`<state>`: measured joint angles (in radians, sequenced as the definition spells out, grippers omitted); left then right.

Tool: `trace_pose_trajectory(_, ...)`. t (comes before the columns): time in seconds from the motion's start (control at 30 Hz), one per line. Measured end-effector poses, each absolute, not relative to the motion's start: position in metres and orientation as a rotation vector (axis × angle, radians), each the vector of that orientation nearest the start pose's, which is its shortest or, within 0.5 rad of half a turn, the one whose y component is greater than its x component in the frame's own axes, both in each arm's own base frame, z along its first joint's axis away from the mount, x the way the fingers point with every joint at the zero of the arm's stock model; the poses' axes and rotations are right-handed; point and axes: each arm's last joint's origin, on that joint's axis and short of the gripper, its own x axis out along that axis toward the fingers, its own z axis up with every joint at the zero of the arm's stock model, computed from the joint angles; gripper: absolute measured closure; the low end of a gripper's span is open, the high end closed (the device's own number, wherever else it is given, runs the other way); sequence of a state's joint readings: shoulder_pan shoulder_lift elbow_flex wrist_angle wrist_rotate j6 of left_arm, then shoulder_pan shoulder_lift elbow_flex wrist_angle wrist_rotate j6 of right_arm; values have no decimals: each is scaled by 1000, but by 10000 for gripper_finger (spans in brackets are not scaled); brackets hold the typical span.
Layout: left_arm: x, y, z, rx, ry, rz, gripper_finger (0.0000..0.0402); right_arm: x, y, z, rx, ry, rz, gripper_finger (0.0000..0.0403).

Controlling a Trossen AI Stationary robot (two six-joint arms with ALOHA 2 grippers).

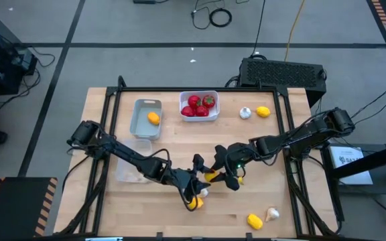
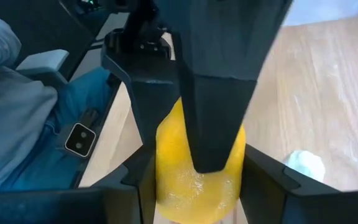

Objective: Sort produce into baskets
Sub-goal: Put the yellow lemon into the gray bin

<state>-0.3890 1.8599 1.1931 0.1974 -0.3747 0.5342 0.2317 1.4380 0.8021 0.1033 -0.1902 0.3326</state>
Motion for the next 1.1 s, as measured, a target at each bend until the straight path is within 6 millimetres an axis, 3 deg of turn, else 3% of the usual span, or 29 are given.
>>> trace_pose_trajectory(0.4, 382, -145, 209, 701, 432, -130, 234, 291, 74, 219, 285, 597, 324, 236)
trace_pose_trajectory(0.63, 381, -147, 208, 663, 451, -96, 237, 292, 73, 219, 270, 589, 312, 204)
trace_pose_trajectory(0.8, 373, -148, 199, 680, 558, -113, 237, 293, 69, 222, 269, 567, 295, 187)
trace_pose_trajectory(1.1, 339, -128, 234, 711, 718, 65, 236, 293, 54, 216, 188, 582, -27, 188)
